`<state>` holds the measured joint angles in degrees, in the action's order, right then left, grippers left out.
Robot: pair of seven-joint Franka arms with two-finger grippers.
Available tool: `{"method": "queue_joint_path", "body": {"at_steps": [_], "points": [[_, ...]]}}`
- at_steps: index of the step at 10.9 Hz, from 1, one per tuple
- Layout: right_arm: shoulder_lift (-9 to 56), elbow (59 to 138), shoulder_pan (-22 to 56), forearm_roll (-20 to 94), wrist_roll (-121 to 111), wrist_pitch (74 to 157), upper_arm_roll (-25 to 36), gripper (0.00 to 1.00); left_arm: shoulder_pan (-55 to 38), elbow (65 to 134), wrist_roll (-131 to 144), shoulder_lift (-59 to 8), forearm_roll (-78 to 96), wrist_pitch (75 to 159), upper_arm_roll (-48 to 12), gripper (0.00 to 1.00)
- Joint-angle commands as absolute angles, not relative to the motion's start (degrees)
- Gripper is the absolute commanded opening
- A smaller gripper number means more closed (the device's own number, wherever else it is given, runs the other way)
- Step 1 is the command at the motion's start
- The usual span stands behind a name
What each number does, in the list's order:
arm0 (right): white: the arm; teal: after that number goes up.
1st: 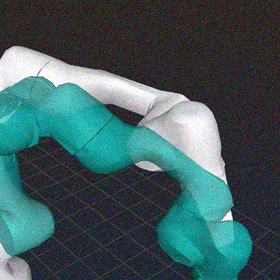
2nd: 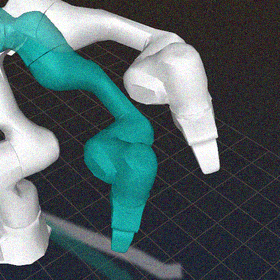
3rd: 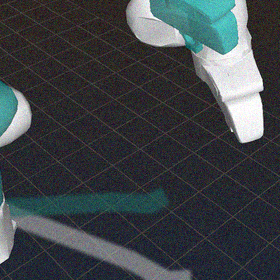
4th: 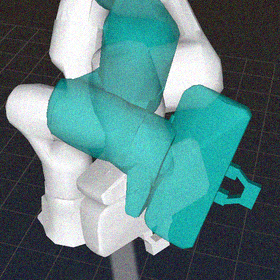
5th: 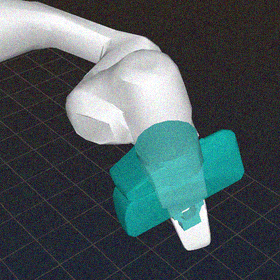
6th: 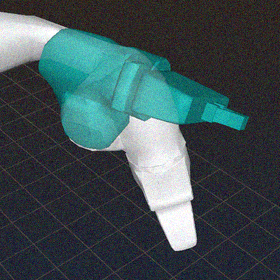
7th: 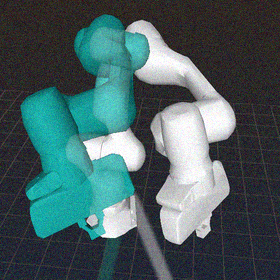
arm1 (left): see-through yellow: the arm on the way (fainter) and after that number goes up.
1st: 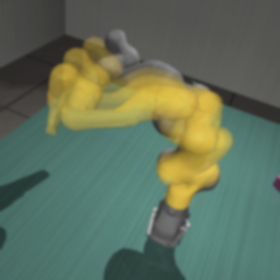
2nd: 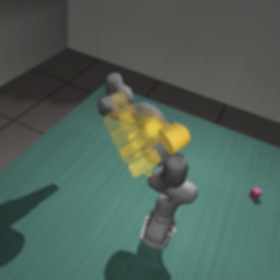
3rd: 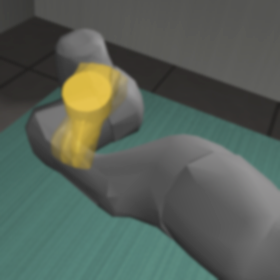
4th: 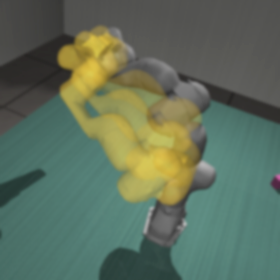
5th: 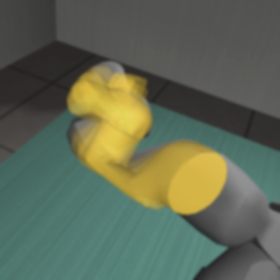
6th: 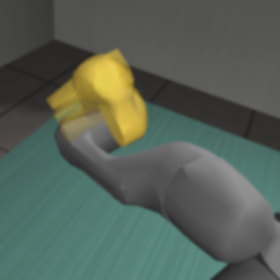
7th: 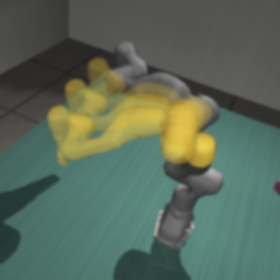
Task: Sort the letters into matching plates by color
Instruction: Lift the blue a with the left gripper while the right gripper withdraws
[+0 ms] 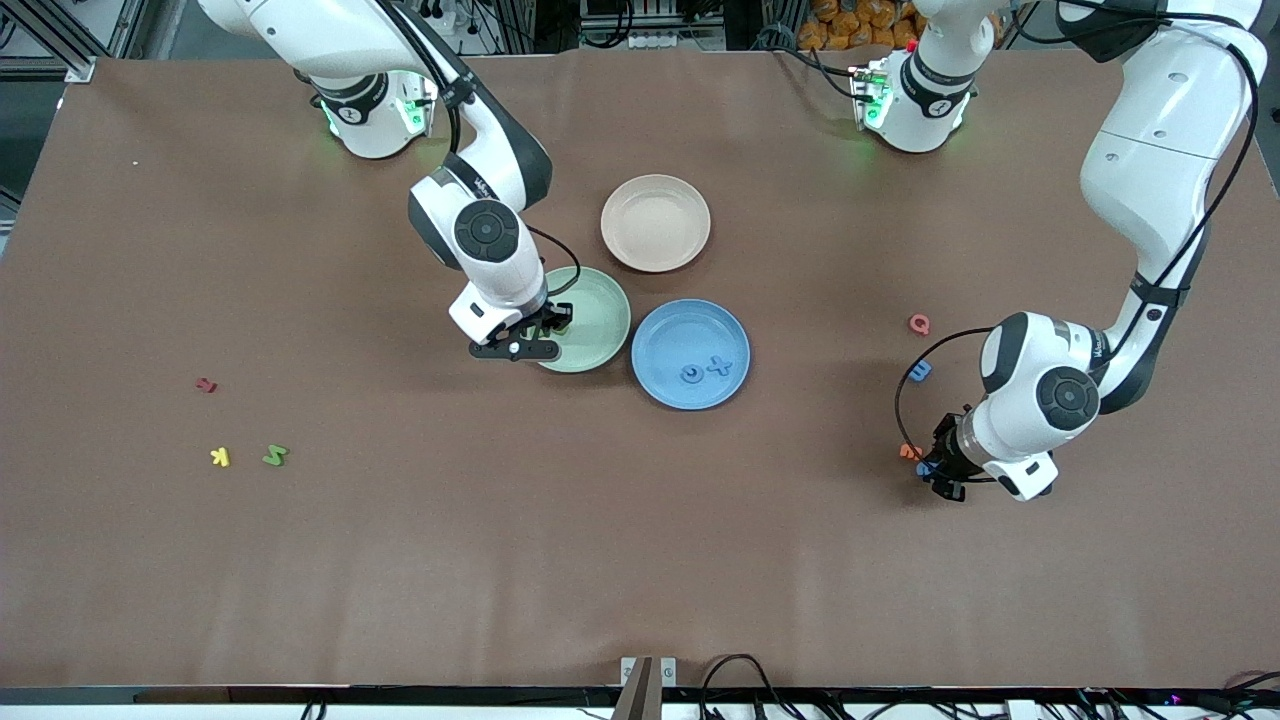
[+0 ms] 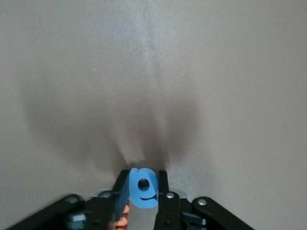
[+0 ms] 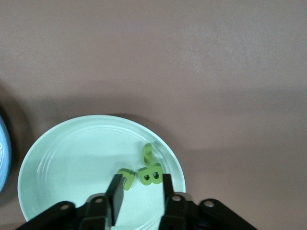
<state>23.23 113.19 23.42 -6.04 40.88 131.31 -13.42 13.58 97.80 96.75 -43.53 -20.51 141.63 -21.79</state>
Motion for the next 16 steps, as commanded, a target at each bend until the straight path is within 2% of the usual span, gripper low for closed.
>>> {"method": "queue_joint_path", "body": {"at_steps": [1,3,7,11,16], "points": [[23.82,111.62,23.82,-6.77,42.01,130.52,-13.1,1.0,13.18,97.91,95.63,-43.86,-21.35,141.59,-21.53,0.0],[23.82,111.71,23.73,-6.77,42.01,130.52,-13.1,1.0,13.18,97.82,94.92,-43.25,-21.44,140.63,-21.45,0.0],[23.82,111.71,21.37,-8.87,40.87,130.61,-13.01,1.0,13.18,92.74,93.52,-42.54,-22.59,131.33,-22.06,0.0],[23.47,110.74,13.73,-8.96,32.28,130.61,-13.1,1.0,12.92,92.37,93.34,-42.01,-22.94,129.65,-23.29,0.0],[23.55,108.02,4.59,-8.96,18.84,129.9,-10.82,1.0,7.83,92.46,93.78,-39.9,-22.33,124.99,-23.64,0.0]]}}
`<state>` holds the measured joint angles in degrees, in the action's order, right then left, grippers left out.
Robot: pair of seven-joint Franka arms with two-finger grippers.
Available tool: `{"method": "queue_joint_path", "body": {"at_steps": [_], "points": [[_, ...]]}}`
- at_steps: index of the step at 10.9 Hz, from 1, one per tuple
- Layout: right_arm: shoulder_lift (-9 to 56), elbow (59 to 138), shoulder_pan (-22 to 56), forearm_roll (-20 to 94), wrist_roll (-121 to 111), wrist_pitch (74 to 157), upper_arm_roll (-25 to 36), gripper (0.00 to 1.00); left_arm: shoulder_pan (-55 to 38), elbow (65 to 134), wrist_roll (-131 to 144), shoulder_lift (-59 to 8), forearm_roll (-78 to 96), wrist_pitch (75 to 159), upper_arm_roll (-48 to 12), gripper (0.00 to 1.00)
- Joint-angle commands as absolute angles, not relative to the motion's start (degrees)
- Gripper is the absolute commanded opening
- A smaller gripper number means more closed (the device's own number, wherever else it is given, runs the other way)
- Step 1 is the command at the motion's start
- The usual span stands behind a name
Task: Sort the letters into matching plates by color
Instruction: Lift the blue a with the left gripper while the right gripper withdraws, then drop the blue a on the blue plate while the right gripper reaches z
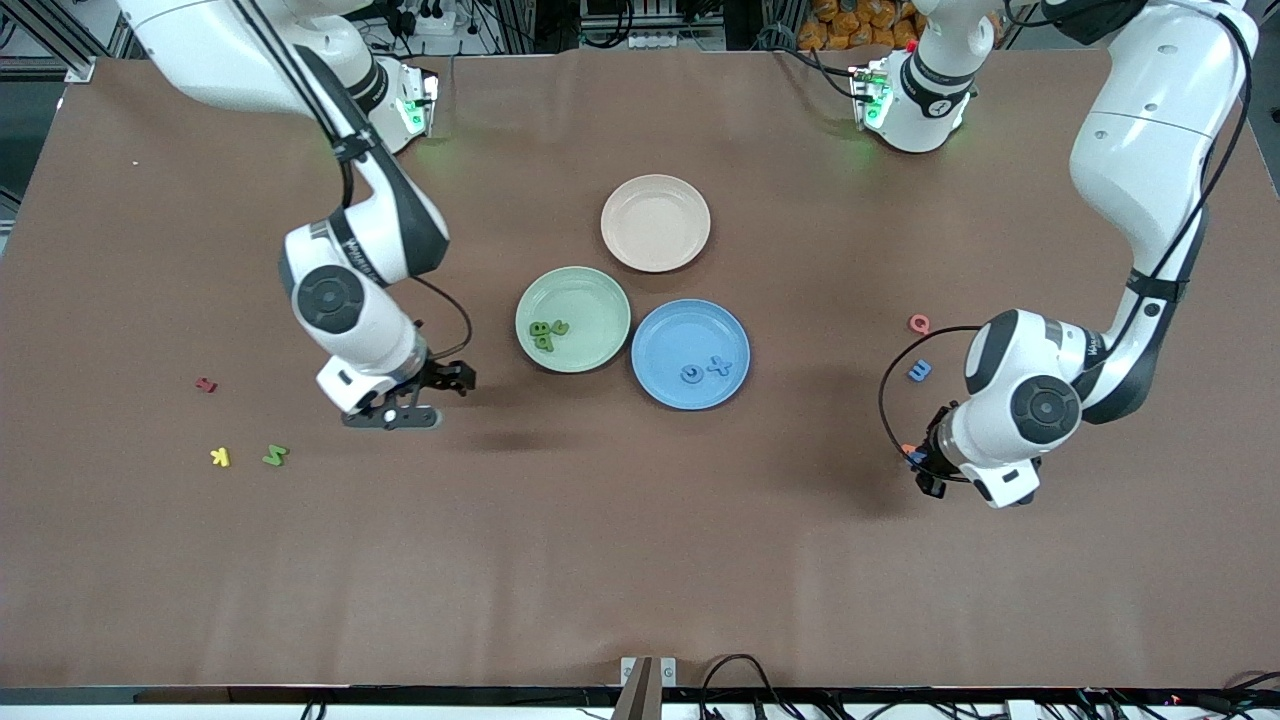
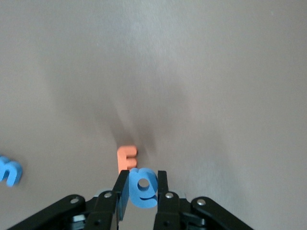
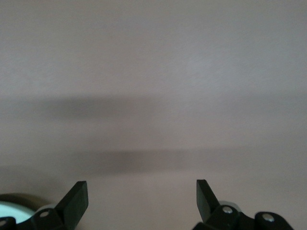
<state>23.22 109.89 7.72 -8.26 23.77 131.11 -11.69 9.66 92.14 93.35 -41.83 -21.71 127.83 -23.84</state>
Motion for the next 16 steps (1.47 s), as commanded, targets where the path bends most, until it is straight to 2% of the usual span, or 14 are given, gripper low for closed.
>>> {"method": "queue_joint_path", "body": {"at_steps": [1,4,7,12,16], "points": [[23.73,107.67,2.92,-8.96,16.37,129.9,-10.38,1.0,6.69,92.46,94.21,-39.29,-21.98,124.37,-23.64,0.0],[24.26,106.7,-0.34,-8.88,11.79,129.99,-8.36,1.0,3.61,92.46,96.85,-38.85,-21.97,121.56,-24.08,0.0],[25.92,105.21,-1.05,-8.35,8.09,130.34,-4.32,1.0,2.9,92.46,99.66,-38.76,-21.89,120.68,-26.97,0.0],[30.75,99.76,-6.32,-8.35,7.21,130.6,-4.39,1.0,-2.01,92.72,104.57,-38.85,-21.01,120.06,-28.56,0.0],[34.79,95.9,-10.45,-8.17,4.93,131.31,-5.62,1.0,-9.83,92.46,110.38,-39.46,-20.92,120.06,-28.48,0.0]]}}
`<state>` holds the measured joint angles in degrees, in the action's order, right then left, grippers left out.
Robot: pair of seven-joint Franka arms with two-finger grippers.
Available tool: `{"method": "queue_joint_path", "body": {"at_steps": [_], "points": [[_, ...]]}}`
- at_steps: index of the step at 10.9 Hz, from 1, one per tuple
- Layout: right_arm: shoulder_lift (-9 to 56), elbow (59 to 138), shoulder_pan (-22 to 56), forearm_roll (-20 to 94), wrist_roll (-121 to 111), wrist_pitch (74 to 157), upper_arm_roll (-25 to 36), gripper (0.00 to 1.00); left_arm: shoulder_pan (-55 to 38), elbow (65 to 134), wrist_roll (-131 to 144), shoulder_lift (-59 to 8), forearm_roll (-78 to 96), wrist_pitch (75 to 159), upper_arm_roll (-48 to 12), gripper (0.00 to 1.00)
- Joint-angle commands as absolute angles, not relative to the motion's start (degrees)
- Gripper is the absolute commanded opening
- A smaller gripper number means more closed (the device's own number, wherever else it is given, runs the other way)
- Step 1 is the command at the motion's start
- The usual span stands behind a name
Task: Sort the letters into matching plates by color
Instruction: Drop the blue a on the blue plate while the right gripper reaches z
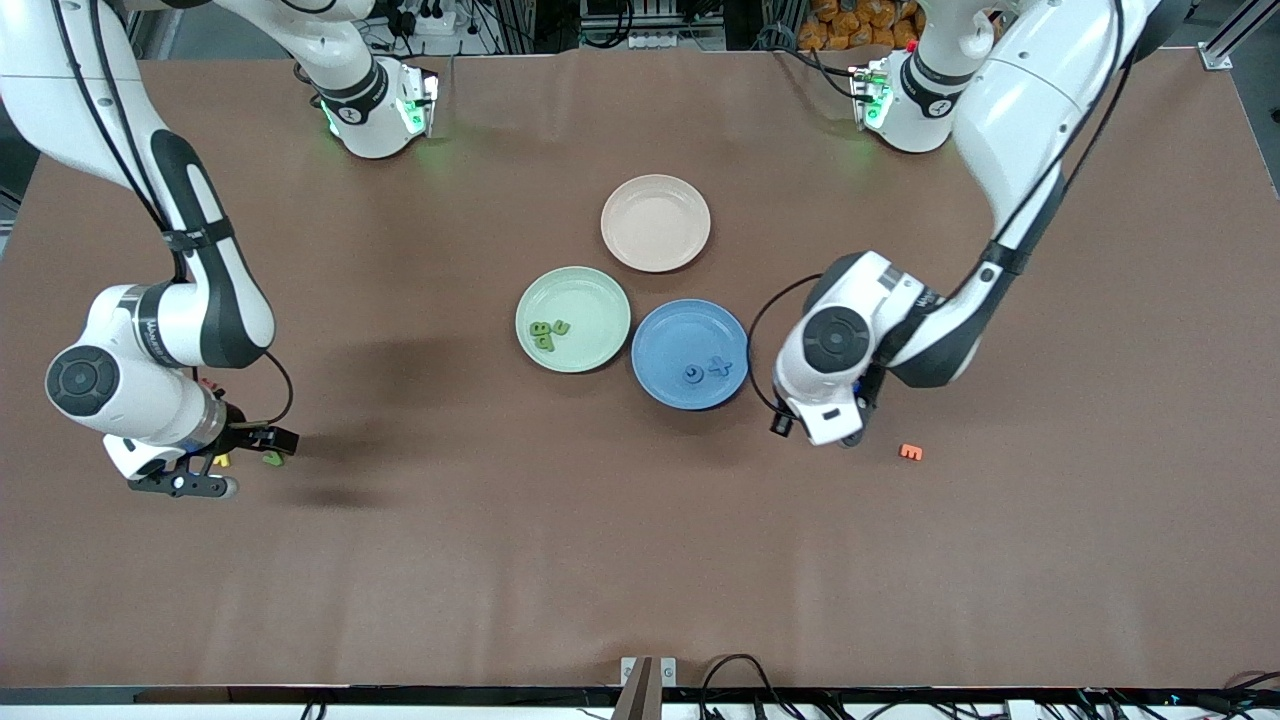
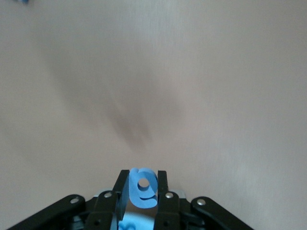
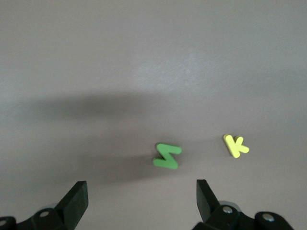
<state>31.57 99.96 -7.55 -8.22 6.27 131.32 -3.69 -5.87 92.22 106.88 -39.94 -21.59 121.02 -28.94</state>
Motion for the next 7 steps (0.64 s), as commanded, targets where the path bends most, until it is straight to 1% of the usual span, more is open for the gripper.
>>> {"method": "queue_joint_path", "body": {"at_steps": [1,3,7], "points": [[36.02,94.76,-11.07,-8.17,4.23,131.66,-5.62,1.0,-10.8,92.63,111.26,-39.55,-20.92,120.06,-28.48,0.0],[37.79,93.69,-12.12,-8.17,3.96,133.23,-5.97,1.0,-13.43,92.72,112.67,-39.9,-20.74,120.06,-28.48,0.0],[40.07,93.95,-13.62,-8.09,3.96,136.58,-6.68,1.0,-15.11,92.46,113.73,-40.08,-19.18,120.06,-28.48,0.0]]}}
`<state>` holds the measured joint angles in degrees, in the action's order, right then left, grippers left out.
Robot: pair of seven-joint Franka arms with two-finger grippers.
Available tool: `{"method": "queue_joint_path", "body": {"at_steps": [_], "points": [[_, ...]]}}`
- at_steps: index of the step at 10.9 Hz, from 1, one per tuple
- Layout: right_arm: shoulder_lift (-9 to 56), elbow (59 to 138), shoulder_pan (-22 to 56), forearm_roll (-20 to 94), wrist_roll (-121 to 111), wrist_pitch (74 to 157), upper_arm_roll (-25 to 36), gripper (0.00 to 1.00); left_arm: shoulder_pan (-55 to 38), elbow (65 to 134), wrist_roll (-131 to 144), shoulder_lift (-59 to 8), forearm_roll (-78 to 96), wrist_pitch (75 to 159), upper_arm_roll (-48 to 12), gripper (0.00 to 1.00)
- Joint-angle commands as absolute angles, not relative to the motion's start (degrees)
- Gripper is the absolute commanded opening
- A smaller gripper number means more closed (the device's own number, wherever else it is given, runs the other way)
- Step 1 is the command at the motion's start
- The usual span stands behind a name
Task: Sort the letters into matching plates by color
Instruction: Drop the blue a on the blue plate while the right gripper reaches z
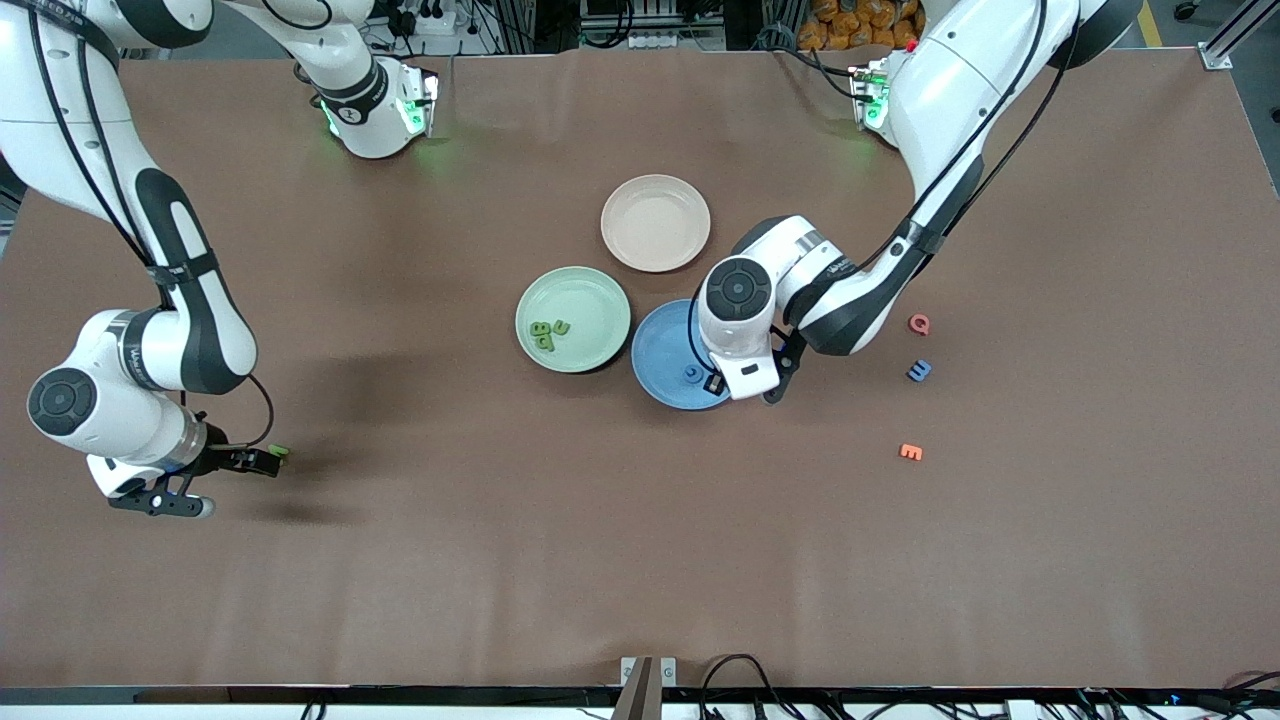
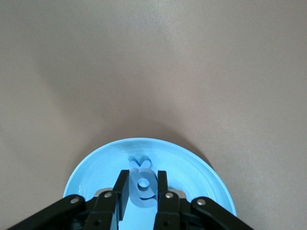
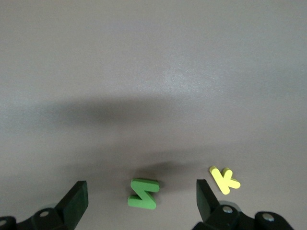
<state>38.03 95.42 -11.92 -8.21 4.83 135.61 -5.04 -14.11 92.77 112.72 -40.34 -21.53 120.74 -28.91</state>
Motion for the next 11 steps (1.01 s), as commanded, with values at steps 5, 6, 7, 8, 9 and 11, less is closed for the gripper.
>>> {"method": "queue_joint_path", "body": {"at_steps": [5,6,7,8,9,11], "points": [[41.31,96.67,-15.03,-8.17,3.78,139.74,-6.68,1.0,-16.95,91.23,113.55,-40.43,-14.69,120.76,-28.48,0.0],[41.31,97.64,-15.29,-8.17,3.78,141.49,-6.68,1.0,-17.14,90.97,113.47,-40.52,-14.59,120.94,-28.48,0.13],[41.31,98.43,-15.29,-8.17,3.78,142.37,-6.94,1.0,-17.23,90.62,113.03,-40.69,-14.59,120.94,-28.48,0.49],[41.22,98.61,-15.21,-8.17,3.87,142.56,-6.94,1.0,-16.97,90.53,112.94,-40.95,-14.5,120.94,-28.48,0.84],[41.22,98.79,-14.94,-8.17,3.95,142.56,-7.03,1.0,-17.14,90.53,112.85,-40.96,-14.68,120.94,-28.39,1.0],[40.87,100.89,-14.94,-8.17,4.13,144.74,-7.03,1.0,-17.05,90.26,111.97,-40.7,-14.68,120.94,-28.3,1.0]]}}
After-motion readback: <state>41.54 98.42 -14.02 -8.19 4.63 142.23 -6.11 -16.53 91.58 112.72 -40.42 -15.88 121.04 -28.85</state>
